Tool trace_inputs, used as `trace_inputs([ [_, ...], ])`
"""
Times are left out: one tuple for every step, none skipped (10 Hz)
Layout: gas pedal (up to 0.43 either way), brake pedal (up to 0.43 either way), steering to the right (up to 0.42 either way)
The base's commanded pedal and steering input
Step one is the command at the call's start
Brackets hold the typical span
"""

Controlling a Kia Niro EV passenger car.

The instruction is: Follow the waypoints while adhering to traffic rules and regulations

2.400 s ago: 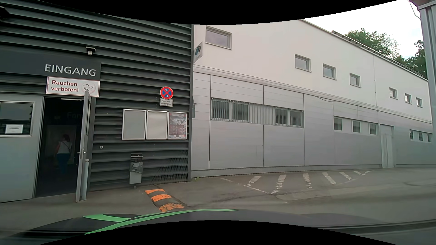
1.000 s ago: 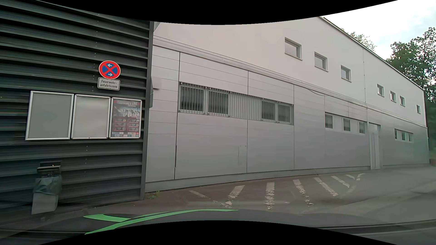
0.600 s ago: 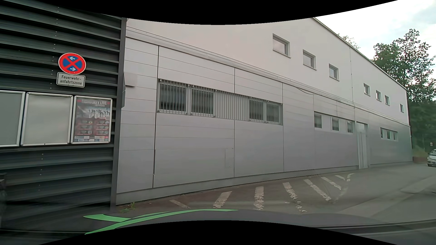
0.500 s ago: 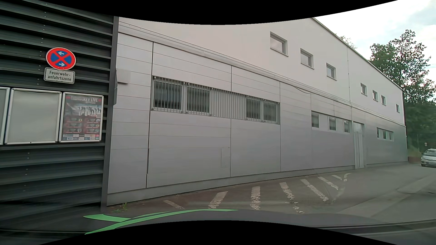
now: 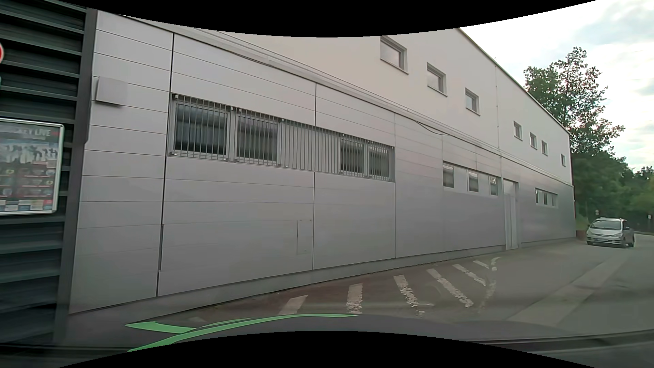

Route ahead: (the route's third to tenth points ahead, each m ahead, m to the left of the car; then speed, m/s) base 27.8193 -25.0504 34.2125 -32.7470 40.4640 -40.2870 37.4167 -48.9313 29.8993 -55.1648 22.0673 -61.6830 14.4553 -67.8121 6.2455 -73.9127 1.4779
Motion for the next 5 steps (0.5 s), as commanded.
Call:
trace_inputs([
  [0.0, 0.0, 0.497],
  [0.0, 0.0, 0.564],
  [0.0, 0.0, 0.617],
  [0.0, 0.0, 0.667],
  [0.008, 0.0, 0.71],
])
